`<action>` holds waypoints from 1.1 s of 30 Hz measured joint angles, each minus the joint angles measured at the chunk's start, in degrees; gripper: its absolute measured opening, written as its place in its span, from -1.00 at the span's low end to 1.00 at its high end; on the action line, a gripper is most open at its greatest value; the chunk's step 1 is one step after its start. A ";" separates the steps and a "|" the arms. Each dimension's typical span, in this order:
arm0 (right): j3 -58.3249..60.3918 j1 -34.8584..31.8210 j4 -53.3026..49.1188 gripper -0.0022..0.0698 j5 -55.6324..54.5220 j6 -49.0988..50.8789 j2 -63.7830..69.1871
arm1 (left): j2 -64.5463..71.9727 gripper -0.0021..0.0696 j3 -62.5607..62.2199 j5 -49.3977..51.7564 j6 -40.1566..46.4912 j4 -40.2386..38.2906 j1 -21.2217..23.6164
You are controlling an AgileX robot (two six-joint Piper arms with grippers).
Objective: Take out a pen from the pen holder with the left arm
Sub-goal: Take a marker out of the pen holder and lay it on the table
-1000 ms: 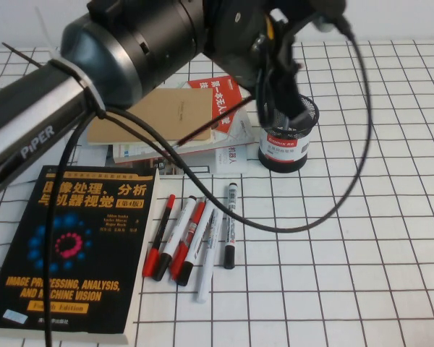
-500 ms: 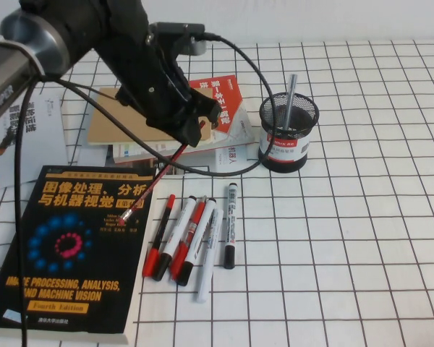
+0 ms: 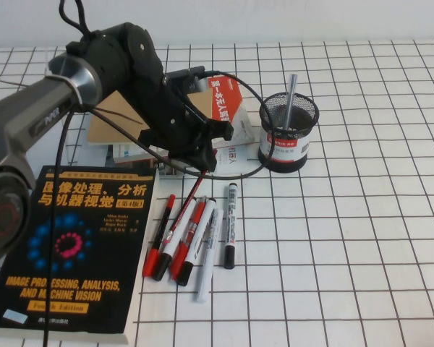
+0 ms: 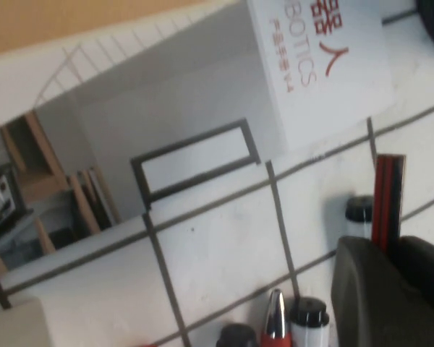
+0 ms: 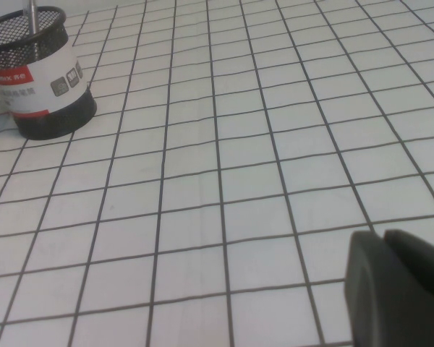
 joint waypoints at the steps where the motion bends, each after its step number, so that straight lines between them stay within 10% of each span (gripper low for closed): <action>1: 0.00 0.00 0.00 -0.98 0.00 0.00 0.00 | 0.00 -0.86 0.00 -0.80 -0.59 -0.03 0.00; 15: 0.00 0.00 0.00 -0.98 0.00 0.00 0.00 | -1.24 -0.86 1.98 -2.30 0.12 7.37 -1.27; 33: 0.00 0.00 0.00 -0.98 0.00 0.00 0.00 | -21.42 -0.86 39.17 -31.07 -5.03 6.47 -3.97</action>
